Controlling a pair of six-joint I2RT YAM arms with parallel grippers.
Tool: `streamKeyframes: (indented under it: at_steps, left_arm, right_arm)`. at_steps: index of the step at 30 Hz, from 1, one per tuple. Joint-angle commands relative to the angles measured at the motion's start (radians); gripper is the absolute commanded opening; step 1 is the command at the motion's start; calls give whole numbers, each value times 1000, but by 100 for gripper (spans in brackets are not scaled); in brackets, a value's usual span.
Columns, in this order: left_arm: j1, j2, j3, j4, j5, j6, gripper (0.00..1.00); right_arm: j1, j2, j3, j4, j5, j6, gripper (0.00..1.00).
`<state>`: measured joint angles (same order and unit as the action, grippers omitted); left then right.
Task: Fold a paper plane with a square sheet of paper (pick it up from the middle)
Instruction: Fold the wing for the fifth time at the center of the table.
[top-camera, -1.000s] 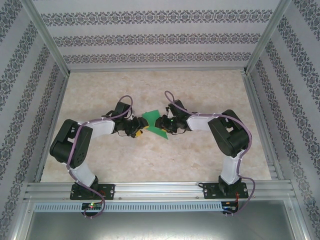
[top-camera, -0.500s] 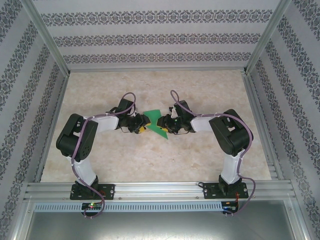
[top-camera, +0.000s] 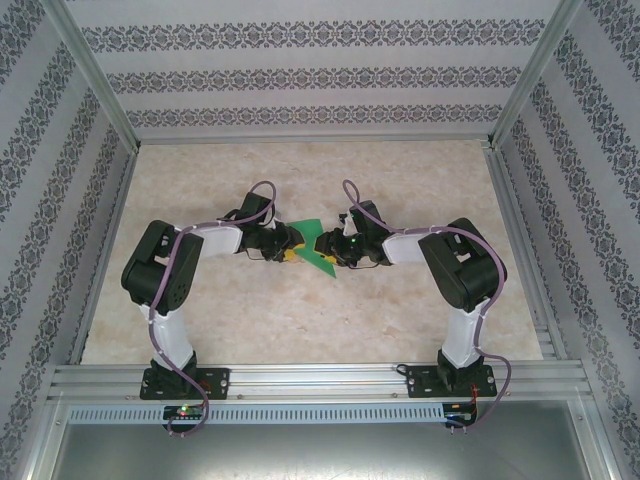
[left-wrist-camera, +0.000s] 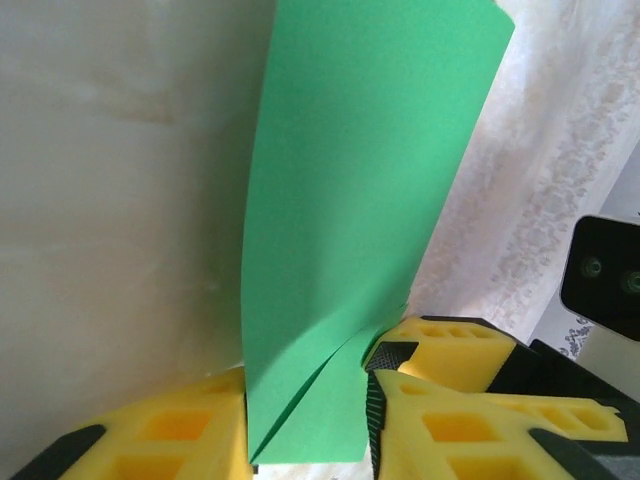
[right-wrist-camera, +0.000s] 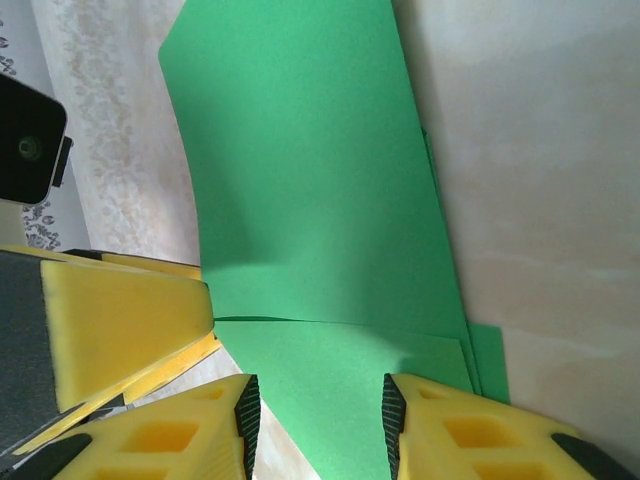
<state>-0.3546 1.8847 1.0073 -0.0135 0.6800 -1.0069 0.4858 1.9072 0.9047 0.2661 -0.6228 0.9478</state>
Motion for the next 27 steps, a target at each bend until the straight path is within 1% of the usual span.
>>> streamKeyframes:
  at_steps: [1, 6, 7, 11, 15, 18, 21, 24, 27]
  left_arm:
    - [-11, 24, 25, 17, 29, 12, 32]
    - [-11, 30, 22, 27, 33, 17, 22]
    - [-11, 30, 18, 36, 35, 19, 17]
    - [-12, 12, 1, 53, 41, 12, 2]
    - [-11, -34, -26, 64, 27, -1, 0]
    - [-11, -75, -51, 73, 8, -24, 0]
    - [-11, -118, -77, 81, -6, -48, 0]
    - [-11, -147, -89, 74, -18, -58, 1]
    - [-12, -154, -90, 61, -19, -62, 1]
  right_arm:
    - [-13, 34, -30, -31, 20, -13, 41]
    - [-13, 29, -16, -11, -13, -74, 41]
    - [-12, 24, -9, -12, -20, -96, 41]
    - [-9, -12, 21, -72, 11, -196, 44]
    - [-7, -59, 34, -97, 45, -284, 51]
    - [1, -118, 25, -127, 114, -368, 60]
    - [30, -187, 5, -160, 218, -476, 69]
    - [89, -245, -8, -192, 343, -616, 71]
    - [163, -276, -19, -200, 443, -758, 71]
